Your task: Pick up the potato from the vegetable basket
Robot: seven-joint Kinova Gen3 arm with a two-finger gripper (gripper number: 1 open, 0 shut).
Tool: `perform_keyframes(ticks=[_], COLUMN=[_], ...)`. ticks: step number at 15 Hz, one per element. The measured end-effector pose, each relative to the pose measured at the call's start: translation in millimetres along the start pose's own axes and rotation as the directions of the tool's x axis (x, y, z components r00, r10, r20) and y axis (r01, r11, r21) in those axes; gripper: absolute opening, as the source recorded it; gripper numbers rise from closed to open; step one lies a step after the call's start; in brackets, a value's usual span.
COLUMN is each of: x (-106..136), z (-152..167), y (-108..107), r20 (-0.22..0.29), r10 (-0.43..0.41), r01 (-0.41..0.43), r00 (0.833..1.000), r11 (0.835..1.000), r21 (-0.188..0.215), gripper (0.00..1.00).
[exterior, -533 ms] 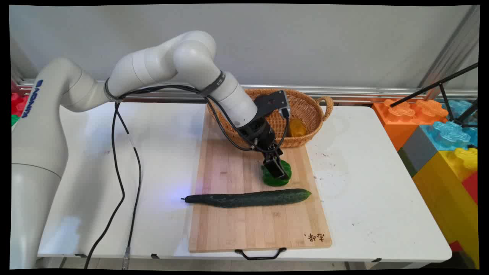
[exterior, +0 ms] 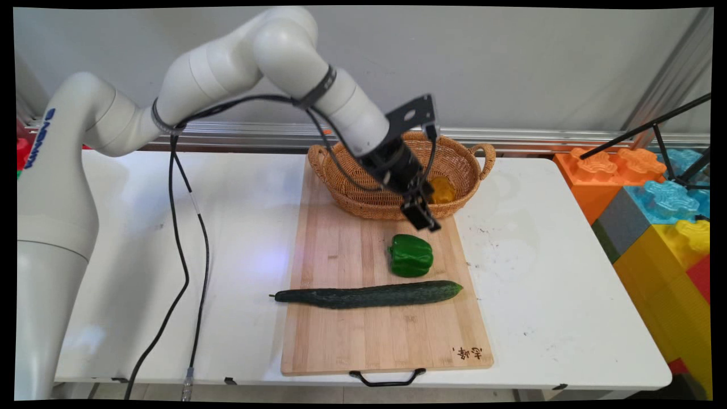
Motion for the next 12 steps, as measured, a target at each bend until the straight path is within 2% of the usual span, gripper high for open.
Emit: perform_keyframes(ticks=[3, 6, 12], x=[7, 9, 13], z=[-14, -19, -3], y=[-27, -51, -90], r20=[0.000, 0.009, 0.015], r10=[0.046, 0.054, 0.029], r01=[-0.046, -0.055, -0.030], r00=[0.999, 0.998, 0.999], r11=[0.998, 0.997, 0.999], r21=[0.036, 0.059, 0.045], gripper=[1.00, 1.00, 1.00])
